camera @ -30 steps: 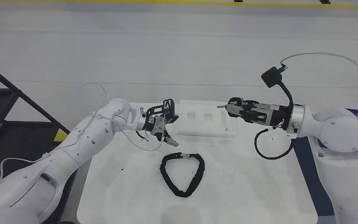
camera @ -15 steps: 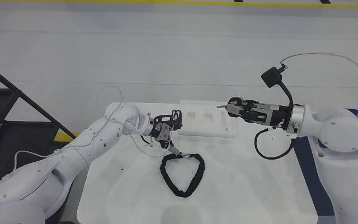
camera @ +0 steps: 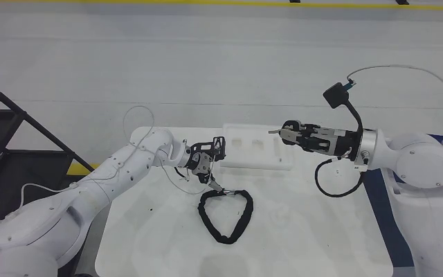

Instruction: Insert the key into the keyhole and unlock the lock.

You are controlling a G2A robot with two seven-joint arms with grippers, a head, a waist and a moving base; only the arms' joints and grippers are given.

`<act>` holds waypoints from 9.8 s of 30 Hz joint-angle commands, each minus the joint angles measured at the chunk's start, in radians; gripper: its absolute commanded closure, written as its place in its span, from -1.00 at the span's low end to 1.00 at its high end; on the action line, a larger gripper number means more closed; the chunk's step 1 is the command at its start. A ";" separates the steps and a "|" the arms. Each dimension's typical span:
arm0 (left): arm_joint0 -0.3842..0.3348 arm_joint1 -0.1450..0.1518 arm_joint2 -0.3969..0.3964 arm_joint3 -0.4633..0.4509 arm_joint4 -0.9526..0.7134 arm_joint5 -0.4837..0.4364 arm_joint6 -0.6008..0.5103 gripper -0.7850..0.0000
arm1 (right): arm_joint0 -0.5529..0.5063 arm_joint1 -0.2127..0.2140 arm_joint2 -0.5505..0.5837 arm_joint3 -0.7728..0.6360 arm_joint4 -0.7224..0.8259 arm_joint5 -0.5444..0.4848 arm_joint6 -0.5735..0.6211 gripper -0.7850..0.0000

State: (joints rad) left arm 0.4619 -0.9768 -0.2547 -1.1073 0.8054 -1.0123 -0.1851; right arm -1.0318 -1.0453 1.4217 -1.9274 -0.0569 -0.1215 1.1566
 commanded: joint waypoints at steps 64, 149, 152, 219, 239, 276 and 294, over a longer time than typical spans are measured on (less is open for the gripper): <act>0.126 -0.292 0.075 0.544 0.842 0.113 0.896 0.45 | 0.000 0.000 0.000 0.000 0.000 0.000 0.000 1.00; 0.373 -0.003 -0.472 -0.322 0.618 0.276 0.833 1.00 | -0.022 0.036 -0.091 -0.223 -0.009 0.489 0.044 1.00; 0.382 -0.009 -0.473 -0.330 0.621 0.309 0.829 1.00 | -0.013 0.040 -0.104 -0.246 -0.051 0.548 0.045 1.00; 0.455 -0.066 -0.568 -0.337 0.692 0.313 0.847 1.00 | 0.027 0.071 -0.242 -0.270 -0.148 0.690 -0.091 1.00; 0.462 -0.081 -0.584 -0.342 0.665 0.266 0.793 1.00 | 0.073 0.072 -0.316 -0.253 -0.236 0.686 -0.061 1.00; 0.422 -0.124 -0.580 -0.166 0.218 0.000 0.562 1.00 | 0.128 0.095 -0.258 -0.130 -0.192 0.062 0.079 -1.00; 0.350 -0.070 -0.512 -0.204 -0.195 0.000 0.179 1.00 | 0.103 0.104 -0.243 -0.114 -0.192 -0.062 0.074 -1.00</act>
State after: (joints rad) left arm 0.8106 -1.0472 -0.7674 -1.3111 0.6063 -1.0123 -0.0037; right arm -0.9249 -0.9417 1.1803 -2.0416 -0.2456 -0.1804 1.2356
